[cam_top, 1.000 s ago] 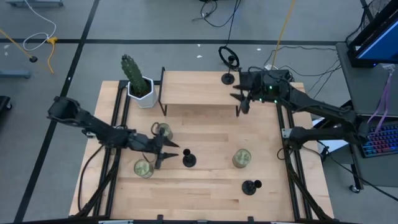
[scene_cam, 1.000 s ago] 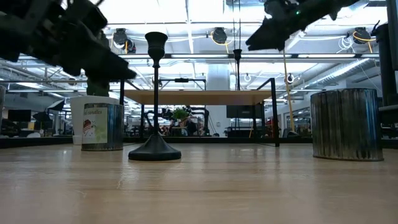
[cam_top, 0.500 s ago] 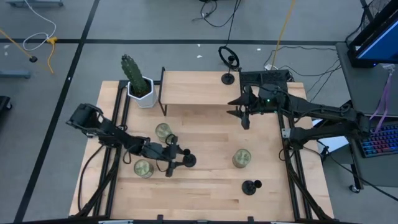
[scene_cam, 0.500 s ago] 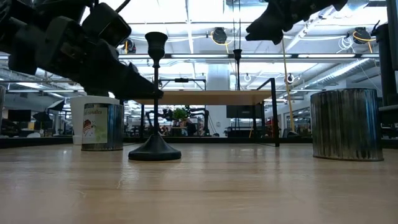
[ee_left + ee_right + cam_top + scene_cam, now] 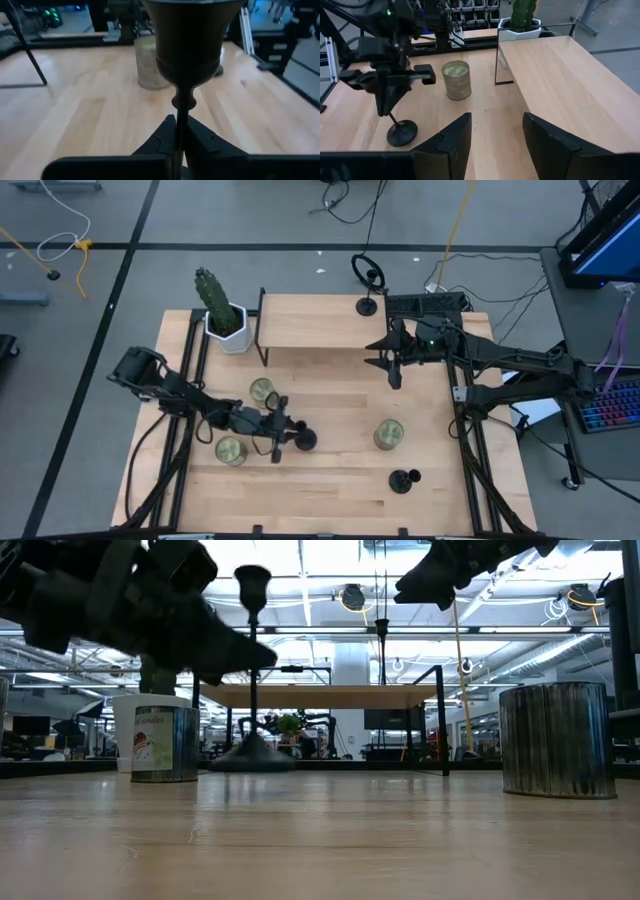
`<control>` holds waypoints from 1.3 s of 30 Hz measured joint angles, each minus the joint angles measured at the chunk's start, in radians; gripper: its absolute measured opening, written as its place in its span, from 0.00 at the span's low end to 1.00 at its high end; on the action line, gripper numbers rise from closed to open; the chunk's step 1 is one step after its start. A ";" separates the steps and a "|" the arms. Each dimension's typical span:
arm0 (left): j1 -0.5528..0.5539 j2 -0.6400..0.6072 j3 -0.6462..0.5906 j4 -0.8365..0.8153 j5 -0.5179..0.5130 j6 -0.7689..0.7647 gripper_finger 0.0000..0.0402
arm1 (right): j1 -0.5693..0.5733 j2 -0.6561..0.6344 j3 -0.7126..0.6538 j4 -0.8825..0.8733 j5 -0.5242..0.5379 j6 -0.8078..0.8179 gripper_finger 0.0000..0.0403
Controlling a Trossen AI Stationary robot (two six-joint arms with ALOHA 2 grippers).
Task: Pick & Place candle stick holders
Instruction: Put the top black candle holder on the shelf
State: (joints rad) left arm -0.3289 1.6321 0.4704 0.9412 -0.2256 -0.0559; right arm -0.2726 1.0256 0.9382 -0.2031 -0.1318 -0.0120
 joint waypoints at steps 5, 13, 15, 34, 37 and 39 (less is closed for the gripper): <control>0.038 -0.083 0.075 -0.015 -0.020 0.069 0.03 | 0.000 0.000 0.000 0.001 0.000 -0.016 0.42; 0.228 -0.337 0.208 -0.337 -0.223 0.144 0.03 | 0.000 0.000 0.000 0.002 0.000 -0.018 0.42; 0.294 -0.378 0.228 -0.396 -0.264 0.145 0.03 | 0.000 0.000 0.000 0.001 0.000 -0.019 0.42; 0.700 -0.309 0.256 -0.360 -0.491 0.036 0.03 | -0.001 0.000 -0.127 0.233 0.004 -0.029 0.42; 0.752 -0.309 0.256 -0.378 -0.477 -0.017 0.03 | -0.001 0.000 -0.133 0.241 0.004 -0.028 0.42; 0.777 -0.309 0.256 -0.393 -0.458 -0.029 0.03 | -0.001 0.000 -0.137 0.237 0.004 -0.029 0.42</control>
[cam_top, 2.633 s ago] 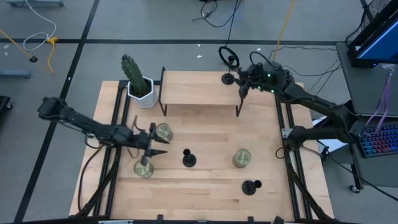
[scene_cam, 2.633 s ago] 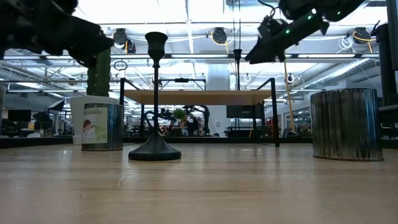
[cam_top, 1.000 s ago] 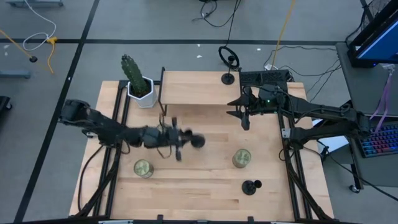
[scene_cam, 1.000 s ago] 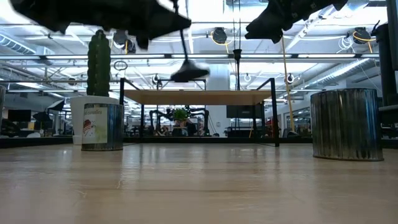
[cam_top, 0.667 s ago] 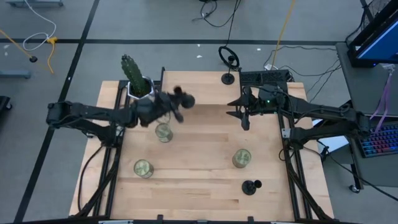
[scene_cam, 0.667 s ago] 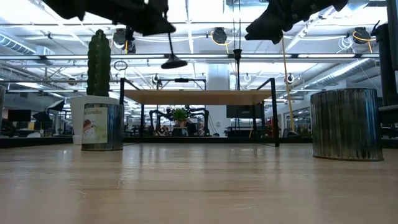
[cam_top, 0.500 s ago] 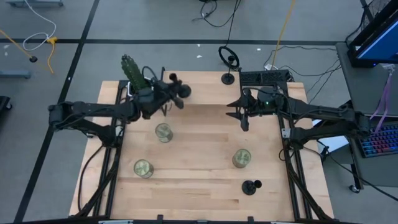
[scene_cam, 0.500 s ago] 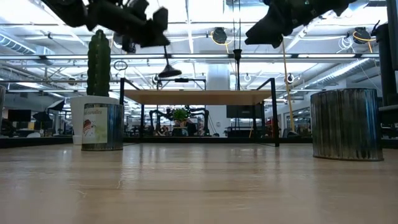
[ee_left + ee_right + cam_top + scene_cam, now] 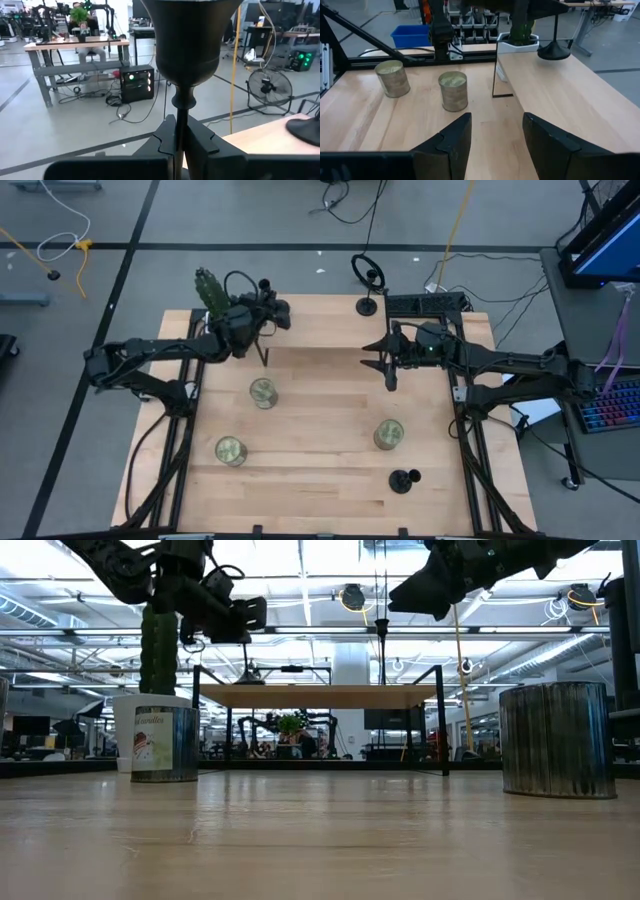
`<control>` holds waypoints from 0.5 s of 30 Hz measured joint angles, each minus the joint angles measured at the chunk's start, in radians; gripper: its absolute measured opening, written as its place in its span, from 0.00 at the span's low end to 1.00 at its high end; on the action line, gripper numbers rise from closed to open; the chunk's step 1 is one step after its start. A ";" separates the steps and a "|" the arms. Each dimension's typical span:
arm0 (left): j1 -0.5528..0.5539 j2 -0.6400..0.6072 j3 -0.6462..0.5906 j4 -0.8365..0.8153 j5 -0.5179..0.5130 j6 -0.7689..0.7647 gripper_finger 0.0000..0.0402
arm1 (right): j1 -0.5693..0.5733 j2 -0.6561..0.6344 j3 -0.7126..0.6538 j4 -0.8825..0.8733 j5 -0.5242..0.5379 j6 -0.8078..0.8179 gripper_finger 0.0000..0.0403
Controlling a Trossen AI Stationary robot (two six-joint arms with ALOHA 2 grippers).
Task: Pick & Place candle stick holders
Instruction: Put the top black candle holder on the shelf
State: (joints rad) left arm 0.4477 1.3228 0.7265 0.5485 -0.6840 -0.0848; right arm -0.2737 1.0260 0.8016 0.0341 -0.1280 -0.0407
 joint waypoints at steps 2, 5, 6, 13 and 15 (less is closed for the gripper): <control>0.019 0.000 0.000 0.000 0.005 0.000 0.03 | 0.000 0.000 0.000 0.000 0.000 -0.001 0.42; 0.040 0.000 0.000 0.000 0.010 0.000 0.03 | 0.000 0.000 0.000 0.000 0.000 -0.001 0.42; 0.044 0.000 0.000 -0.003 0.010 0.000 0.03 | 0.000 0.000 0.000 0.000 -0.001 -0.001 0.42; 0.090 0.018 -0.001 -0.036 0.084 -0.038 0.05 | 0.029 0.000 0.000 -0.031 -0.093 -0.011 0.42; 0.108 0.034 -0.001 -0.023 0.117 -0.057 0.06 | 0.049 0.000 0.000 -0.031 -0.162 -0.023 0.42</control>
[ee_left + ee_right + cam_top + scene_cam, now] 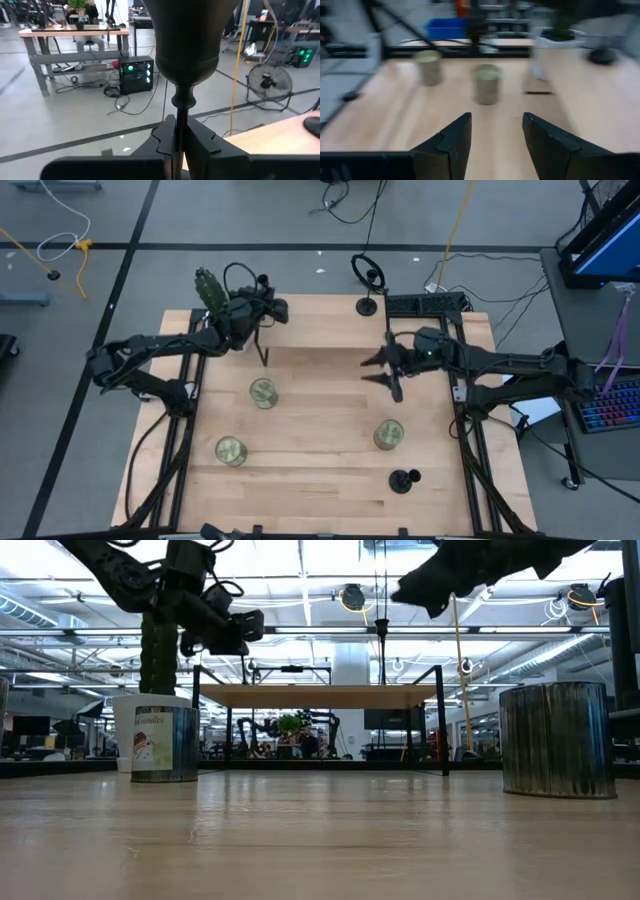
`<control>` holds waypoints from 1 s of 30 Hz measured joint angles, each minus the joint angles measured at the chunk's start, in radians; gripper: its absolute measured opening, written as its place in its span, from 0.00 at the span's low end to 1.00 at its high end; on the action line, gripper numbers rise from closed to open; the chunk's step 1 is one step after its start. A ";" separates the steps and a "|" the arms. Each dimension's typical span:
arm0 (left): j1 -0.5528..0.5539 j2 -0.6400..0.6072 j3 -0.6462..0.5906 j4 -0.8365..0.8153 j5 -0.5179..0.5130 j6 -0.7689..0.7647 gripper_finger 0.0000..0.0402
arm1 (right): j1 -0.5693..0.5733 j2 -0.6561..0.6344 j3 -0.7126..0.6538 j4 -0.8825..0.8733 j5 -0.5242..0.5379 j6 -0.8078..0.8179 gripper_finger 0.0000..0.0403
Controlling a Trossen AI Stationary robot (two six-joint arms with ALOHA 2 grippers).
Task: Pick & Place candle stick holders
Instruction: Put the top black candle holder on the shelf
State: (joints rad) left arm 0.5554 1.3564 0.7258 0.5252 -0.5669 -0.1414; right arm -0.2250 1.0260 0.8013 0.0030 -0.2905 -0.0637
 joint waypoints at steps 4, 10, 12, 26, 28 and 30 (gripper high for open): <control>0.025 0.026 0.002 0.016 0.032 -0.017 0.06 | 0.054 0.000 0.000 0.000 -0.116 -0.013 0.42; 0.030 0.031 0.002 0.016 0.071 0.000 0.07 | 0.137 -0.031 0.000 -0.031 -0.133 -0.059 0.42; 0.030 0.031 0.001 0.017 0.070 0.022 0.07 | 0.161 -0.059 0.000 -0.059 -0.133 -0.058 0.42; 0.030 0.032 0.000 0.013 0.071 -0.039 0.18 | 0.386 -0.181 -0.128 -0.102 -0.183 -0.059 0.54; 0.030 0.032 0.000 0.011 0.071 -0.042 0.23 | 0.414 -0.195 -0.176 -0.051 -0.183 -0.049 0.56; 0.026 0.032 0.000 0.012 0.071 -0.042 0.28 | 0.437 -0.216 -0.219 -0.028 -0.184 -0.058 0.57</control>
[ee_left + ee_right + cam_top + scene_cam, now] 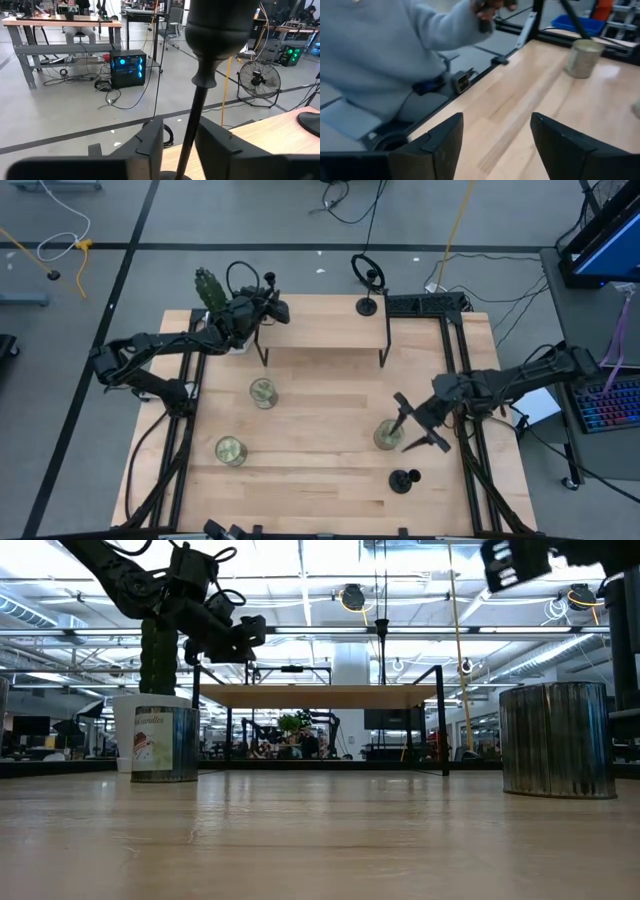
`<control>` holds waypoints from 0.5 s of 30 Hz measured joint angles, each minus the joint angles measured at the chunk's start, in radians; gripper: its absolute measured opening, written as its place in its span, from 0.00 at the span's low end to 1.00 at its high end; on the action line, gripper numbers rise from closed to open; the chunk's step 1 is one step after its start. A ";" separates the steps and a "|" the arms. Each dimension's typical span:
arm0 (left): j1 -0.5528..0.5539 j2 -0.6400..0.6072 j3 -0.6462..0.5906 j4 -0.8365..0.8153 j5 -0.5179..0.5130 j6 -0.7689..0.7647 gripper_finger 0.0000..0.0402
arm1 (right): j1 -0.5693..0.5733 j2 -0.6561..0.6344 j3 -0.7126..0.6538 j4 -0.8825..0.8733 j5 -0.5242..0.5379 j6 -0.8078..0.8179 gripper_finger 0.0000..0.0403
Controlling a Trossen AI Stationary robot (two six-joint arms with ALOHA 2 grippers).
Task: Pick & Place candle stick holders
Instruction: Put the top black candle holder on the shelf
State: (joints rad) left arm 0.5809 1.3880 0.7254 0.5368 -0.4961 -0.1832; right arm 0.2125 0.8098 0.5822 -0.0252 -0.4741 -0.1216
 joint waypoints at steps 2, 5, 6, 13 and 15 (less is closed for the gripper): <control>-0.006 0.000 0.000 0.002 0.000 0.006 0.33 | 0.016 -0.025 -0.033 0.007 0.000 -0.004 0.58; -0.023 0.000 0.000 0.004 0.000 0.055 0.38 | 0.044 -0.067 -0.067 0.054 -0.002 0.014 0.58; -0.030 0.000 0.000 0.006 0.000 0.071 0.39 | 0.057 -0.079 -0.076 0.076 -0.004 0.026 0.58; -0.068 -0.034 0.000 0.012 -0.002 0.106 0.42 | 0.155 -0.101 -0.181 0.288 -0.130 0.095 0.58; -0.076 -0.048 0.000 0.010 -0.002 0.105 0.42 | 0.178 -0.091 -0.236 0.391 -0.116 0.114 0.58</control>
State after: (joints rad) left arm 0.5051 1.3395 0.7250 0.5465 -0.4981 -0.0786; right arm 0.3903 0.7189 0.3464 0.3658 -0.5905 -0.0075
